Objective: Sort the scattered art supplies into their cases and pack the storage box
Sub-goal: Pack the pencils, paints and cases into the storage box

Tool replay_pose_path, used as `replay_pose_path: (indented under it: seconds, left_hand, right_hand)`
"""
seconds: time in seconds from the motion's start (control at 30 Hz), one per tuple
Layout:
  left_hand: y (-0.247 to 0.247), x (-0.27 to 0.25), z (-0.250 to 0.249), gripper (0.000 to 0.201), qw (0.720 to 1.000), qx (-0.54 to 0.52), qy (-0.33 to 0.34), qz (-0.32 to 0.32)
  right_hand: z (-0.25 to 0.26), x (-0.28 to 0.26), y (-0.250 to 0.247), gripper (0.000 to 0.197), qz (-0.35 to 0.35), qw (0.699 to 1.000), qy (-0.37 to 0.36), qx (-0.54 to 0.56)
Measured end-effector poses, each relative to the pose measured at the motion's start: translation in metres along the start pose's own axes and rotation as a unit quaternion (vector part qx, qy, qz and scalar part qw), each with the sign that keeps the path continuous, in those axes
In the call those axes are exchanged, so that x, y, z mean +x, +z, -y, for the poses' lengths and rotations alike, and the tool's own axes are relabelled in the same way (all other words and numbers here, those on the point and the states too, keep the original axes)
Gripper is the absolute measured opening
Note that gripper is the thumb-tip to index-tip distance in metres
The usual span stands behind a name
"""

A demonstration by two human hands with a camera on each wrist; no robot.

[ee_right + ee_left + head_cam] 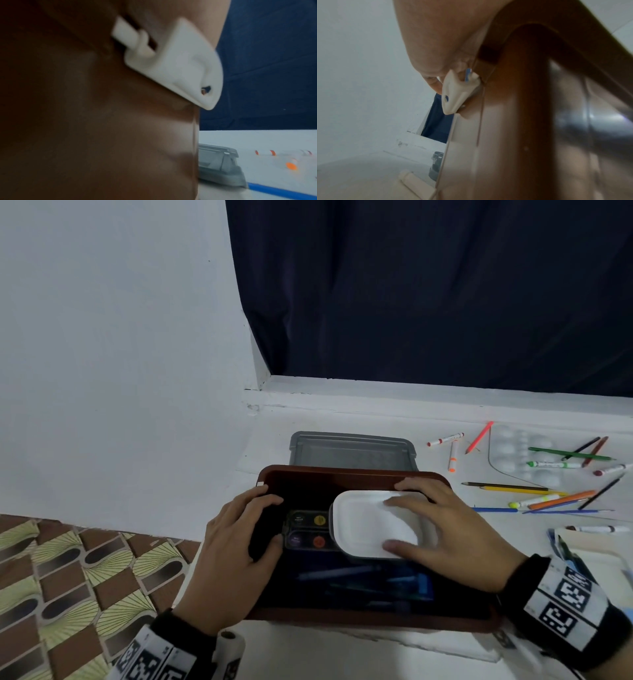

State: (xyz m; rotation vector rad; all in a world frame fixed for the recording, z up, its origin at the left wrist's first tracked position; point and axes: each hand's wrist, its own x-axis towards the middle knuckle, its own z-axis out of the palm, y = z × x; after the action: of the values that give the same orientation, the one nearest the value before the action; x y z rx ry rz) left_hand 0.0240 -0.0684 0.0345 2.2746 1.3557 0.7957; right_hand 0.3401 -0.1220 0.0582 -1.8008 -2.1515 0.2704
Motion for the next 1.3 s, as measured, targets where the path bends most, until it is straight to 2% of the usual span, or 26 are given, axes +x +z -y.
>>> replay_pose_path:
  seconds: [0.1,0.3,0.37,0.43,0.5,0.53,0.6,0.83,0.93,1.0,1.13,1.3]
  left_hand:
    - [-0.001,0.001,0.006,0.043,0.998,-0.061,-0.013,-0.019]
    - [0.000,0.004,0.008,0.040,0.997,-0.079,-0.012,-0.003]
    - [-0.001,0.004,0.008,0.040,0.996,-0.084,-0.012,-0.006]
    - [0.000,0.003,0.008,0.038,0.996,-0.089,-0.015,-0.008]
    - [0.001,0.001,0.006,0.036,0.995,-0.095,-0.018,-0.008]
    - [0.001,0.000,0.005,0.036,0.995,-0.097,-0.019,-0.008]
    - [0.002,-0.001,0.005,0.036,0.995,-0.097,-0.020,-0.004]
    - [-0.001,-0.006,0.000,0.036,0.998,-0.050,-0.031,0.020]
    - [-0.004,-0.004,-0.004,0.030,1.000,0.023,-0.012,0.014]
    - [-0.004,-0.005,-0.011,0.036,0.997,0.074,0.005,0.026]
    - [0.001,-0.006,-0.032,0.045,0.995,0.069,0.032,0.058]
    - [0.022,-0.007,-0.071,0.031,0.996,-0.014,0.066,0.066]
  right_hand:
    - [-0.006,-0.008,0.005,0.067,-0.087,0.994,0.052,0.051]
    - [-0.014,-0.011,0.016,0.061,-0.115,0.975,0.164,0.100]
    - [-0.017,-0.011,0.016,0.062,-0.107,0.958,0.231,0.131]
    - [-0.021,-0.015,0.016,0.063,-0.065,0.928,0.304,0.203]
    - [-0.021,-0.020,0.015,0.056,-0.043,0.897,0.339,0.279]
    - [-0.020,-0.023,0.014,0.048,-0.046,0.888,0.341,0.305]
    - [-0.018,-0.027,0.010,0.037,-0.056,0.890,0.326,0.315]
    - [-0.011,-0.034,0.001,0.032,-0.033,0.904,0.292,0.311]
    - [-0.005,-0.033,0.004,0.026,-0.068,0.903,0.292,0.307]
    - [-0.001,-0.031,0.007,0.023,-0.095,0.902,0.288,0.306]
    - [0.003,-0.026,0.014,0.023,-0.089,0.907,0.274,0.306]
    - [-0.004,-0.030,0.010,0.042,-0.026,0.906,0.246,0.344]
